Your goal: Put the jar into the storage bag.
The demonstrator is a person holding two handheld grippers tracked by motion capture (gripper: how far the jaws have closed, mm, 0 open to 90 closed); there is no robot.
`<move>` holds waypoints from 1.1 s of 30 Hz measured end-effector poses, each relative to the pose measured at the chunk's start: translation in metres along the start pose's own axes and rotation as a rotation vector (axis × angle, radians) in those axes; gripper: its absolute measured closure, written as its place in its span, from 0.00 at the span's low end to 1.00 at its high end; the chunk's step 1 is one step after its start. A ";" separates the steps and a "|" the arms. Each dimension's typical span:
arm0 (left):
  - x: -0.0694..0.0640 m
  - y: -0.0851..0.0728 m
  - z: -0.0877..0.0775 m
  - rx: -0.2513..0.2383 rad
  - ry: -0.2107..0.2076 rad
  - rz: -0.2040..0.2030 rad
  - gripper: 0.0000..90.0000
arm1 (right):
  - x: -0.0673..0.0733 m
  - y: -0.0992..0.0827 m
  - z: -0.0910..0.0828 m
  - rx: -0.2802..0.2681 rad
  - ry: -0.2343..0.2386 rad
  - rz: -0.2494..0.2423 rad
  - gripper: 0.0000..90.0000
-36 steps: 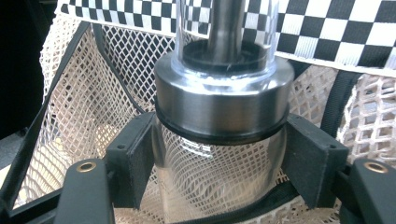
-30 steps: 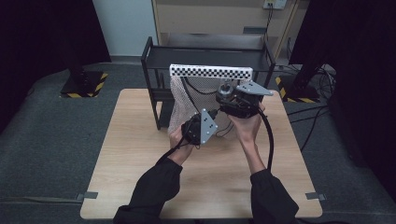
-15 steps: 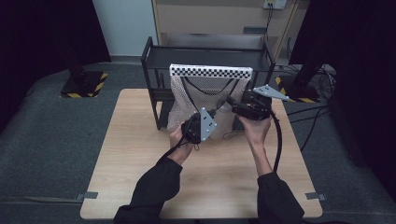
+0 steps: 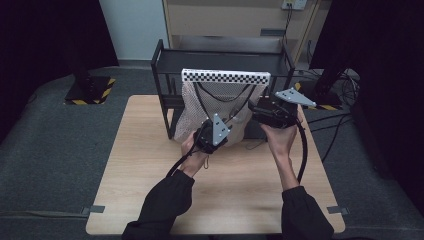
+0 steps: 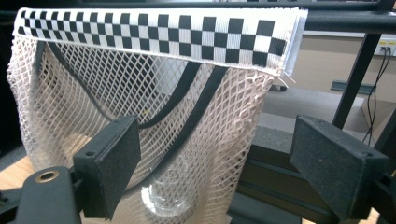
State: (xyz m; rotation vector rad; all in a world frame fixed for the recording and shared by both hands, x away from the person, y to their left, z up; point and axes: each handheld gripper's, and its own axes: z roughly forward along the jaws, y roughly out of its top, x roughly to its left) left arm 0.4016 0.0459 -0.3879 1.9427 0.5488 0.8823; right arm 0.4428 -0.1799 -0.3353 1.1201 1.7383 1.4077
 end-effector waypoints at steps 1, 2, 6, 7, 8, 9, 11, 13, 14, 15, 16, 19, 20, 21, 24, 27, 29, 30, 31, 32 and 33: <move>0.000 0.000 -0.002 -0.003 -0.006 0.002 0.62 | 0.000 0.000 -0.001 -0.001 0.003 0.003 0.17; 0.000 0.000 -0.003 -0.003 -0.013 0.003 0.61 | 0.000 0.001 -0.001 0.002 0.005 0.005 0.17; 0.001 0.002 -0.013 -0.005 0.000 -0.006 0.50 | 0.001 0.002 -0.007 0.027 -0.014 -0.029 0.16; 0.002 0.003 -0.015 -0.007 0.006 -0.016 0.50 | 0.001 0.002 -0.007 0.027 -0.014 -0.029 0.16; 0.003 0.004 -0.017 -0.009 0.008 -0.029 0.48 | 0.001 0.003 -0.009 0.032 -0.016 -0.030 0.15; 0.006 0.006 -0.021 -0.015 0.006 -0.061 0.43 | -0.001 0.003 -0.011 0.044 -0.017 -0.023 0.15; 0.008 0.008 -0.023 -0.019 0.002 -0.088 0.41 | -0.002 0.003 -0.012 0.048 -0.017 -0.020 0.14; 0.012 0.010 -0.027 -0.020 -0.004 -0.127 0.35 | -0.003 0.003 -0.014 0.055 -0.021 -0.019 0.14; 0.013 0.011 -0.028 -0.019 -0.003 -0.145 0.32 | -0.003 0.002 -0.016 0.068 -0.019 -0.020 0.13; 0.015 0.011 -0.030 -0.014 -0.004 -0.166 0.30 | -0.003 0.002 -0.017 0.071 -0.021 -0.022 0.13; 0.017 0.012 -0.032 -0.008 -0.006 -0.207 0.28 | -0.003 0.002 -0.018 0.075 -0.021 -0.022 0.12; 0.021 0.011 -0.035 -0.011 -0.006 -0.246 0.27 | -0.003 0.000 -0.019 0.086 -0.018 -0.024 0.11; 0.022 0.011 -0.037 -0.011 -0.004 -0.263 0.27 | -0.003 0.000 -0.020 0.091 -0.021 -0.027 0.11; 0.024 0.011 -0.039 -0.010 0.000 -0.286 0.26 | -0.003 -0.001 -0.021 0.093 -0.023 -0.029 0.11; 0.029 0.011 -0.043 -0.020 0.010 -0.355 0.24 | -0.002 -0.003 -0.022 0.112 -0.023 -0.028 0.08; 0.034 0.010 -0.047 -0.027 0.030 -0.407 0.22 | 0.001 -0.005 -0.021 0.135 -0.028 -0.041 0.06; 0.038 0.008 -0.051 -0.032 0.045 -0.445 0.20 | 0.002 -0.007 -0.022 0.144 -0.033 -0.048 0.06; 0.039 0.007 -0.053 -0.033 0.047 -0.460 0.19 | 0.002 -0.008 -0.023 0.146 -0.031 -0.047 0.05; 0.040 0.006 -0.054 -0.034 0.047 -0.471 0.18 | 0.002 -0.009 -0.023 0.146 -0.029 -0.046 0.05; 0.041 0.005 -0.055 -0.038 0.048 -0.485 0.18 | 0.002 -0.010 -0.024 0.147 -0.027 -0.046 0.05; 0.042 0.004 -0.056 -0.041 0.049 -0.493 0.17 | 0.003 -0.011 -0.025 0.150 -0.026 -0.043 0.05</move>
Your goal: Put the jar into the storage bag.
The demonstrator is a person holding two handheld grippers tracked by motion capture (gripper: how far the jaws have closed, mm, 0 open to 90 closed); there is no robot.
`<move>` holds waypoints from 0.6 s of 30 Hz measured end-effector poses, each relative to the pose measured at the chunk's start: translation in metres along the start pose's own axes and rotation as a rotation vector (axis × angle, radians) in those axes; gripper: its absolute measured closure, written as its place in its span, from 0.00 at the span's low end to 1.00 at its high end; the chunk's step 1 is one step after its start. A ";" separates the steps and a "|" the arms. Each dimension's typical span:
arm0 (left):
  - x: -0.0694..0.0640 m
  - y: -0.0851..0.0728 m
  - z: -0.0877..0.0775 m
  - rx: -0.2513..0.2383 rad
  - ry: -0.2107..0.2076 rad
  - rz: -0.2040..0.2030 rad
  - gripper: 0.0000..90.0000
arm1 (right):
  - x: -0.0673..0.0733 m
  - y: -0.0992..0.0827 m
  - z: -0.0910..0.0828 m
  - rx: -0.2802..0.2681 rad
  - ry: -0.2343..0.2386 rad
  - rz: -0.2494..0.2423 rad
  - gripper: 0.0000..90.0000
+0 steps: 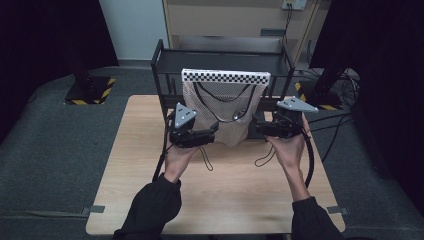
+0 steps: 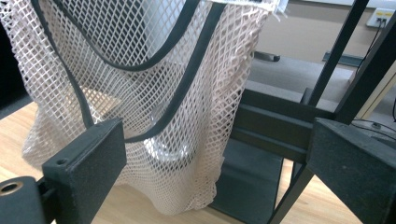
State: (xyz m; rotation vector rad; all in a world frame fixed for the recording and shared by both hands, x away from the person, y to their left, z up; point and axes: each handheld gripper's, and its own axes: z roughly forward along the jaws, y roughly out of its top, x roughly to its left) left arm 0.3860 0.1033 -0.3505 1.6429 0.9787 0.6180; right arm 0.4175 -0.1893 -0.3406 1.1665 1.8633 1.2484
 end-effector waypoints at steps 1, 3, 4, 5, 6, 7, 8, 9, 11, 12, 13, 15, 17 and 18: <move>0.001 -0.001 -0.001 -0.002 0.002 -0.006 0.17 | 0.000 -0.001 -0.001 0.003 0.002 0.000 0.05; 0.003 -0.003 -0.002 -0.002 0.013 -0.012 0.16 | 0.001 -0.004 -0.001 0.006 0.007 0.000 0.05; 0.004 -0.005 -0.003 -0.003 0.017 -0.021 0.16 | 0.001 -0.005 -0.002 0.009 0.009 0.001 0.05; 0.005 -0.007 -0.003 -0.006 0.020 -0.026 0.16 | 0.002 -0.007 -0.002 0.012 0.011 -0.001 0.05; 0.006 -0.009 -0.003 -0.006 0.022 -0.030 0.16 | 0.002 -0.008 -0.002 0.016 0.013 -0.002 0.05; 0.006 -0.011 -0.003 -0.004 0.030 -0.028 0.15 | 0.003 -0.010 -0.001 0.020 0.016 -0.003 0.05; 0.006 -0.013 -0.003 0.002 0.037 -0.026 0.15 | 0.004 -0.012 -0.001 0.026 0.017 -0.004 0.05; 0.007 -0.014 -0.002 0.007 0.038 -0.024 0.14 | 0.004 -0.013 0.000 0.031 0.018 -0.004 0.05; 0.007 -0.020 -0.003 0.020 0.053 -0.016 0.14 | 0.006 -0.017 0.001 0.041 0.025 -0.003 0.05; 0.007 -0.022 -0.003 0.023 0.058 -0.014 0.13 | 0.007 -0.019 0.001 0.044 0.025 -0.005 0.05; 0.007 -0.024 -0.004 0.024 0.063 -0.013 0.13 | 0.007 -0.021 0.001 0.046 0.025 -0.006 0.05; 0.008 -0.030 -0.007 0.024 0.078 -0.012 0.13 | 0.008 -0.026 0.002 0.048 0.027 -0.004 0.06; 0.009 -0.035 -0.010 0.028 0.087 -0.009 0.13 | 0.008 -0.030 0.003 0.057 0.031 -0.001 0.06; 0.010 -0.038 -0.012 0.035 0.093 -0.007 0.13 | 0.008 -0.032 0.003 0.059 0.035 0.002 0.06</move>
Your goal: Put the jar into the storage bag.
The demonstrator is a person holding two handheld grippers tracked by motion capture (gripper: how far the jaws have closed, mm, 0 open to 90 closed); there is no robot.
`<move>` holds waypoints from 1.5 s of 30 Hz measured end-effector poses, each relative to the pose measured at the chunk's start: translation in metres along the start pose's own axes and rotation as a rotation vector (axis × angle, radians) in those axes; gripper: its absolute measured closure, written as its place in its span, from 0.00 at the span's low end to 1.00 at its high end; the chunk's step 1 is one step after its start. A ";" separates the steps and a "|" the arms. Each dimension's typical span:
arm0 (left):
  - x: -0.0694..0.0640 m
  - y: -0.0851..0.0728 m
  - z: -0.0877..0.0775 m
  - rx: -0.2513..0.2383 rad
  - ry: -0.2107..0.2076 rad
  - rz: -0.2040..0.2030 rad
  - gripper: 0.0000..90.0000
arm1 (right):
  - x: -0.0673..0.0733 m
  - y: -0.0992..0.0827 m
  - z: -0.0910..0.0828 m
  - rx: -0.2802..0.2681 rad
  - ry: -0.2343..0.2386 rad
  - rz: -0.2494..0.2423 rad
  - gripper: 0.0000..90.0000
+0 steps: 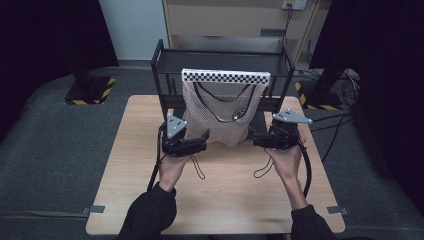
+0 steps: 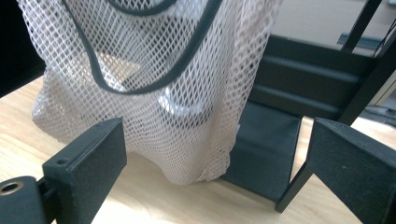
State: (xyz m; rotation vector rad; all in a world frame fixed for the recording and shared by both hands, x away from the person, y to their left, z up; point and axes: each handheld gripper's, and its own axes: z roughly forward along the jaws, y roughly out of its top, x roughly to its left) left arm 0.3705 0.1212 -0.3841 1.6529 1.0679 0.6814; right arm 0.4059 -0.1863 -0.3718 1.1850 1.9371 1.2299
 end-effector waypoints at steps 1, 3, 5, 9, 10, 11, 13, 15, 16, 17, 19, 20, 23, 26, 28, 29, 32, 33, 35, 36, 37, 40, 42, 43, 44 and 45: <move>0.001 -0.003 -0.002 0.005 0.004 0.002 0.13 | 0.000 -0.003 0.000 0.002 0.006 0.005 0.06; 0.003 -0.008 -0.006 0.007 0.016 0.001 0.13 | 0.001 -0.007 0.000 0.008 0.016 0.011 0.06; 0.005 -0.013 -0.009 0.006 0.021 -0.005 0.13 | 0.003 -0.011 0.000 0.012 0.023 0.010 0.06; 0.007 -0.027 -0.013 0.010 0.014 -0.024 0.13 | 0.009 -0.021 0.001 0.023 0.008 -0.012 0.07; 0.007 -0.031 -0.012 0.015 0.015 -0.029 0.13 | 0.010 -0.023 0.001 0.027 0.008 -0.014 0.07; 0.008 -0.033 -0.012 0.019 0.016 -0.030 0.13 | 0.011 -0.026 0.003 0.032 0.012 -0.014 0.07; 0.009 -0.039 -0.012 0.036 0.018 -0.034 0.13 | 0.013 -0.031 0.005 0.046 0.020 -0.012 0.07; 0.010 -0.044 -0.011 0.046 0.018 -0.041 0.13 | 0.015 -0.037 0.006 0.059 0.024 -0.014 0.07; 0.010 -0.047 -0.011 0.053 0.018 -0.046 0.13 | 0.016 -0.040 0.007 0.065 0.024 -0.014 0.07; 0.010 -0.049 -0.011 0.061 0.016 -0.044 0.13 | 0.016 -0.043 0.007 0.070 0.025 -0.016 0.07; 0.010 -0.054 -0.011 0.081 0.020 -0.039 0.12 | 0.017 -0.049 0.008 0.081 0.023 -0.013 0.07; 0.009 -0.057 -0.011 0.085 0.018 -0.039 0.12 | 0.017 -0.052 0.009 0.087 0.026 -0.012 0.07; 0.008 -0.064 -0.011 0.106 0.020 -0.027 0.12 | 0.017 -0.060 0.011 0.105 0.030 -0.008 0.07; 0.005 -0.072 -0.009 0.127 0.024 -0.017 0.12 | 0.019 -0.069 0.013 0.122 0.033 -0.010 0.07; 0.003 -0.076 -0.007 0.149 0.031 0.000 0.12 | 0.019 -0.075 0.014 0.137 0.033 -0.014 0.07; 0.002 -0.077 -0.006 0.153 0.037 0.006 0.12 | 0.019 -0.078 0.015 0.144 0.031 -0.013 0.07; 0.000 -0.083 -0.003 0.172 0.040 0.011 0.12 | 0.017 -0.085 0.017 0.163 0.035 -0.011 0.07; -0.001 -0.085 -0.003 0.181 0.047 0.018 0.12 | 0.017 -0.088 0.017 0.172 0.032 -0.016 0.07; -0.001 -0.091 -0.001 0.204 0.056 0.031 0.11 | 0.015 -0.092 0.018 0.185 0.027 -0.017 0.07; 0.000 -0.094 0.000 0.216 0.063 0.038 0.11 | 0.014 -0.095 0.018 0.190 0.025 -0.019 0.08; 0.001 -0.096 0.000 0.228 0.072 0.047 0.11 | 0.013 -0.097 0.018 0.196 0.023 -0.015 0.08; 0.007 -0.108 0.001 0.271 0.085 0.032 0.11 | 0.008 -0.105 0.019 0.213 0.015 -0.006 0.08; 0.011 -0.113 0.001 0.289 0.098 0.019 0.11 | 0.003 -0.111 0.019 0.231 0.014 0.001 0.07; 0.014 -0.115 0.001 0.294 0.109 0.016 0.11 | 0.001 -0.114 0.018 0.236 0.011 0.005 0.07; 0.017 -0.118 0.001 0.297 0.122 0.010 0.11 | -0.002 -0.116 0.018 0.241 0.008 0.009 0.07; 0.021 -0.119 0.001 0.308 0.129 0.000 0.11 | -0.004 -0.118 0.017 0.246 0.006 0.014 0.07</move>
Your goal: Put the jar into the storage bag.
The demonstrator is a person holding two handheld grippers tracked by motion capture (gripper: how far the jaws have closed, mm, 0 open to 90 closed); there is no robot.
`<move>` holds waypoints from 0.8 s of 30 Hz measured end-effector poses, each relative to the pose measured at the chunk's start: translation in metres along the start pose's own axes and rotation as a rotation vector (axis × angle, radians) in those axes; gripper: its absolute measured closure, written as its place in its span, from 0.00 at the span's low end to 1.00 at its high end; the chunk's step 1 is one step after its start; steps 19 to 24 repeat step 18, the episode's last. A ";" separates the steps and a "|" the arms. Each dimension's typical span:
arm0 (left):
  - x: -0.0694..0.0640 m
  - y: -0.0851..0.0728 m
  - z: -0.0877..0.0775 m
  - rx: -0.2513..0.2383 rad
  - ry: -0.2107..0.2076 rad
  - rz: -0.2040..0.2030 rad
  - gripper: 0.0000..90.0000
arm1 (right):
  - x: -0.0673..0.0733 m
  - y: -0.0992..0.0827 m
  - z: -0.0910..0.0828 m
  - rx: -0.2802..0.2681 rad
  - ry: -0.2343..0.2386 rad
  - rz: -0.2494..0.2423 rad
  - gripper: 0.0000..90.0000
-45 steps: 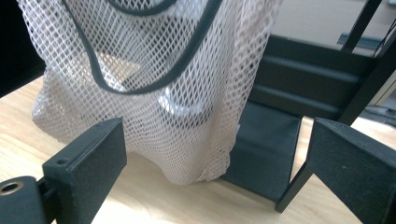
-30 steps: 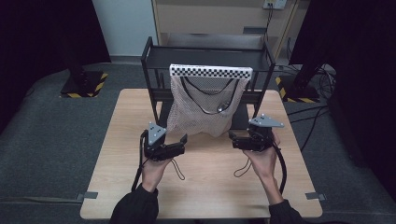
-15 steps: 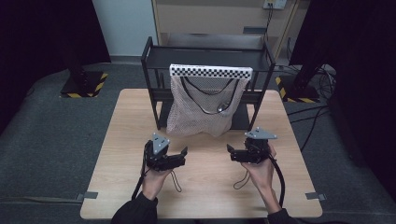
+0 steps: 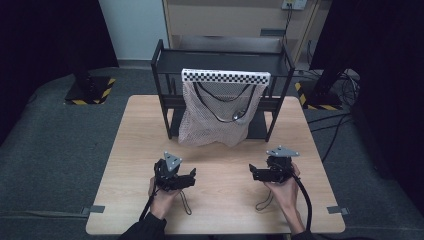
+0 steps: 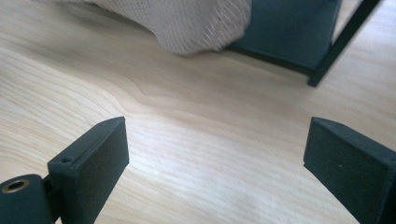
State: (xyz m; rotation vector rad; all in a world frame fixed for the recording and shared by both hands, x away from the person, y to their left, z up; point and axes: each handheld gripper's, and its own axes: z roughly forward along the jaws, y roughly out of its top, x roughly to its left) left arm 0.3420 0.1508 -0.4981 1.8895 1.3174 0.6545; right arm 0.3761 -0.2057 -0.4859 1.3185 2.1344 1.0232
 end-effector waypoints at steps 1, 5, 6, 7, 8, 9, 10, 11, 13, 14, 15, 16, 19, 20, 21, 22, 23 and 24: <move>0.003 -0.002 0.001 0.011 -0.003 -0.016 0.11 | -0.003 -0.002 -0.001 0.001 -0.003 0.002 0.07; 0.014 -0.009 0.005 0.042 0.014 -0.038 0.11 | -0.017 -0.012 -0.004 0.006 -0.001 0.038 0.08; 0.016 -0.010 0.006 0.048 0.022 -0.040 0.11 | -0.020 -0.015 -0.005 0.009 -0.002 0.052 0.08; 0.019 -0.012 0.008 0.056 0.036 -0.042 0.11 | -0.023 -0.017 -0.005 0.011 -0.005 0.055 0.08; 0.022 -0.014 0.009 0.066 0.044 -0.044 0.11 | -0.027 -0.021 -0.005 0.015 -0.004 0.067 0.08; 0.024 -0.015 0.010 0.074 0.048 -0.052 0.11 | -0.031 -0.024 -0.006 0.019 -0.007 0.073 0.08; 0.026 -0.016 0.012 0.080 0.056 -0.050 0.11 | -0.034 -0.027 -0.006 0.023 -0.009 0.083 0.08; 0.028 -0.018 0.013 0.084 0.073 -0.042 0.11 | -0.038 -0.030 -0.006 0.021 -0.009 0.088 0.08; 0.031 -0.020 0.016 0.098 0.093 -0.041 0.11 | -0.043 -0.035 -0.007 0.022 -0.015 0.095 0.08; 0.033 -0.022 0.017 0.106 0.099 -0.041 0.11 | -0.045 -0.038 -0.006 0.023 -0.018 0.099 0.08; 0.035 -0.024 0.019 0.117 0.107 -0.045 0.11 | -0.047 -0.040 -0.005 0.024 -0.021 0.103 0.08; 0.036 -0.025 0.021 0.124 0.108 -0.050 0.11 | -0.049 -0.042 -0.003 0.028 -0.023 0.111 0.08; 0.039 -0.027 0.024 0.138 0.116 -0.047 0.11 | -0.051 -0.045 0.002 0.040 -0.036 0.111 0.08; 0.039 -0.027 0.024 0.138 0.116 -0.047 0.11 | -0.051 -0.045 0.002 0.040 -0.036 0.111 0.08; 0.039 -0.027 0.024 0.138 0.116 -0.047 0.11 | -0.051 -0.045 0.002 0.040 -0.036 0.111 0.08; 0.039 -0.027 0.024 0.138 0.116 -0.047 0.11 | -0.051 -0.045 0.002 0.040 -0.036 0.111 0.08; 0.039 -0.027 0.024 0.138 0.116 -0.047 0.11 | -0.051 -0.045 0.002 0.040 -0.036 0.111 0.08; 0.039 -0.027 0.024 0.138 0.116 -0.047 0.11 | -0.051 -0.045 0.002 0.040 -0.036 0.111 0.08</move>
